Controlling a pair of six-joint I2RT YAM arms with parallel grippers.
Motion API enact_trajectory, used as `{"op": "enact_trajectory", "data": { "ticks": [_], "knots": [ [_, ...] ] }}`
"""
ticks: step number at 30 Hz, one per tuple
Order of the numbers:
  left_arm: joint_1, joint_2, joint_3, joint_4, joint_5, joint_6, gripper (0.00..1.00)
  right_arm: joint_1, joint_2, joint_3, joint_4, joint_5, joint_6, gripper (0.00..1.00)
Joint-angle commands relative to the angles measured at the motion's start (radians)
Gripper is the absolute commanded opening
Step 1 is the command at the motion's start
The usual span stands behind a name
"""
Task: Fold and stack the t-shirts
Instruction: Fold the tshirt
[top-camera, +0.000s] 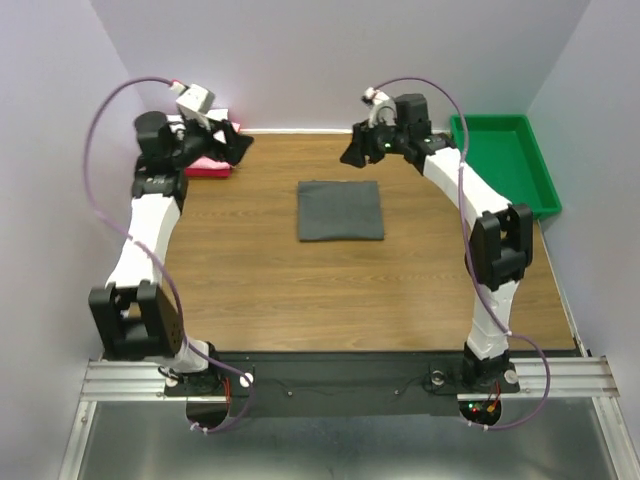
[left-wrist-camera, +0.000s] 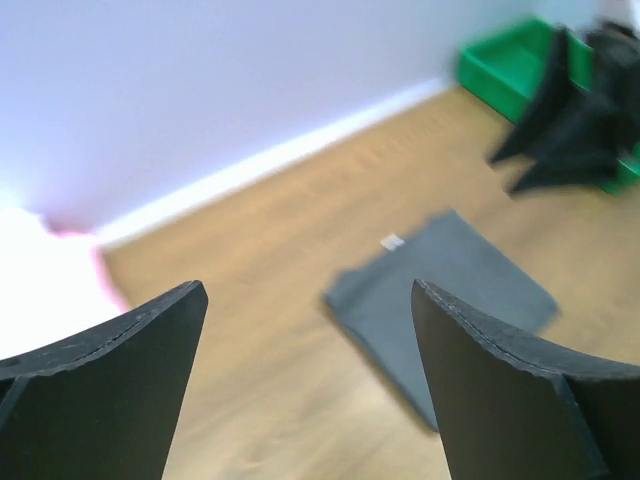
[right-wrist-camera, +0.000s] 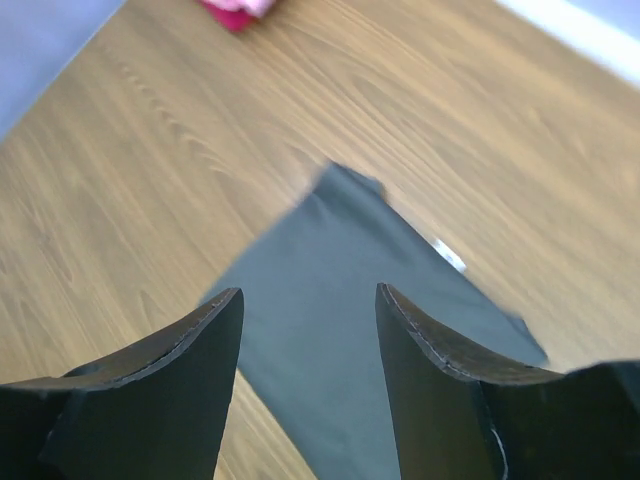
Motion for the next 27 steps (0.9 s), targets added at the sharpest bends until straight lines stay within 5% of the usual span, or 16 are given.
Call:
{"op": "enact_trajectory", "data": {
  "ticks": [1,3,11,23,27],
  "knots": [
    [0.055,-0.129,-0.045,-0.074,-0.200,0.040,0.96,0.181,-0.099,-0.108,-0.090,0.259,-0.236,0.61],
    [0.078,-0.201,-0.075,-0.040,-0.331,-0.046,0.99,0.282,-0.125,-0.150,-0.095,0.341,-0.315,0.61],
    [0.119,-0.157,0.038,-0.337,-0.250,-0.008,0.97,0.508,-0.012,-0.153,-0.095,0.605,-0.386,0.53],
    [0.118,-0.175,-0.160,-0.285,-0.232,0.009,0.96,0.562,0.160,-0.092,-0.079,0.747,-0.417,0.51],
    [0.118,-0.164,-0.183,-0.267,-0.247,0.005,0.96,0.562,0.175,-0.103,-0.079,0.736,-0.432,0.43]
  ]
}}
